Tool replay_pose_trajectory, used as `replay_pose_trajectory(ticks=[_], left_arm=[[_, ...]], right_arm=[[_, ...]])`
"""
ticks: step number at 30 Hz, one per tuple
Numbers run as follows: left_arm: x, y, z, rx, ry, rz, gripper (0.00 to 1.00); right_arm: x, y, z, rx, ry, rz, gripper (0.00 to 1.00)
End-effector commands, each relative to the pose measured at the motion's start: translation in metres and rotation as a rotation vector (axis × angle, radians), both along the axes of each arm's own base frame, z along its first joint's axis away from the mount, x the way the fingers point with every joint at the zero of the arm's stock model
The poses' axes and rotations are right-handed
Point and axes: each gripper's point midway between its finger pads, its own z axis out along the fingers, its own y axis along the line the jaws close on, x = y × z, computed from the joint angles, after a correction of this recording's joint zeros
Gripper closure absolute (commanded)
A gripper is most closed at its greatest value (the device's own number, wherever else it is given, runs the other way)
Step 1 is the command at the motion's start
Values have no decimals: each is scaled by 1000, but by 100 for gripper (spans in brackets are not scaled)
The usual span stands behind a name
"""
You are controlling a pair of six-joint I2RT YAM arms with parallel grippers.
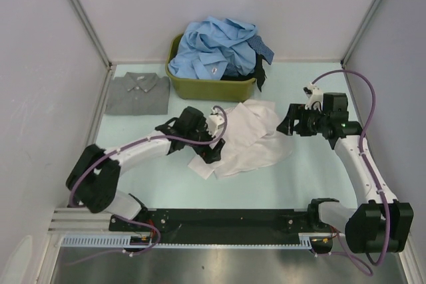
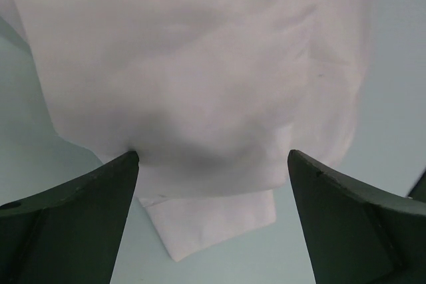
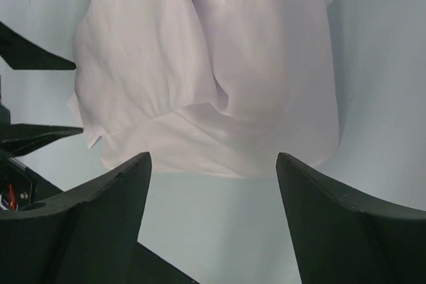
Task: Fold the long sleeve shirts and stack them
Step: Flatten the shirt out
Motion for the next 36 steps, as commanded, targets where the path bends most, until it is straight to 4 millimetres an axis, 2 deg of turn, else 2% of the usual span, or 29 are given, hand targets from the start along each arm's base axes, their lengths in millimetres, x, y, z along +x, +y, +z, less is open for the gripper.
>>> replay_pose_trajectory(ticks=[1,4,7,10,11,12,14,16,18,19,20,21,22,23,25,26,28,29,31,32,34,35,36], left_arm=[[28,15,-22,160,-55,55,1],[25,14,-33,191,-19,25,5],[20,25,-39,248,-9,20,11],[7,42,-48,309,0,-8,26],[4,46,-49,317,6,-11,42],[0,51,-50,316,23,-13,49],[-8,53,-37,279,31,-39,60],[-12,54,-21,237,32,-66,65],[-8,47,17,160,-30,-93,69],[-13,48,29,152,-35,-123,71],[-9,39,65,90,-100,-147,78],[-8,36,84,62,-122,-162,83],[-14,36,100,41,-113,-184,95],[-7,24,151,-43,-197,-208,100],[-4,17,204,-115,-275,-214,100],[3,13,260,-185,-396,-208,100],[20,12,311,-249,-510,-137,100],[24,14,351,-294,-599,-104,100],[37,12,384,-338,-674,-59,100],[37,12,410,-379,-728,-46,100],[45,9,440,-449,-791,-5,100],[44,11,463,-492,-834,12,100],[44,10,482,-540,-877,26,100]], right_arm=[[-4,3,-4,19,0,21,18],[0,2,-2,8,-18,35,17],[4,1,3,-3,-46,41,16],[5,0,4,-9,-56,51,16],[5,0,4,-10,-59,52,16],[5,0,5,-14,-65,59,16],[5,1,7,-13,-72,68,16],[5,3,10,-4,-85,78,16],[6,4,14,-21,-122,111,16],[8,7,18,-34,-151,136,16],[9,9,21,-42,-171,153,15],[10,11,26,-54,-199,169,14],[14,14,33,-75,-248,198,14],[15,16,40,-84,-284,211,13],[22,22,57,-96,-375,239,9],[24,22,63,-107,-415,250,9],[28,30,85,-99,-516,286,7],[27,35,93,-96,-549,308,5],[26,46,112,-93,-630,342,4],[21,59,118,-85,-658,377,4],[18,70,136,-84,-728,391,4],[10,86,141,-69,-754,435,3],[10,91,146,-87,-787,430,3]])
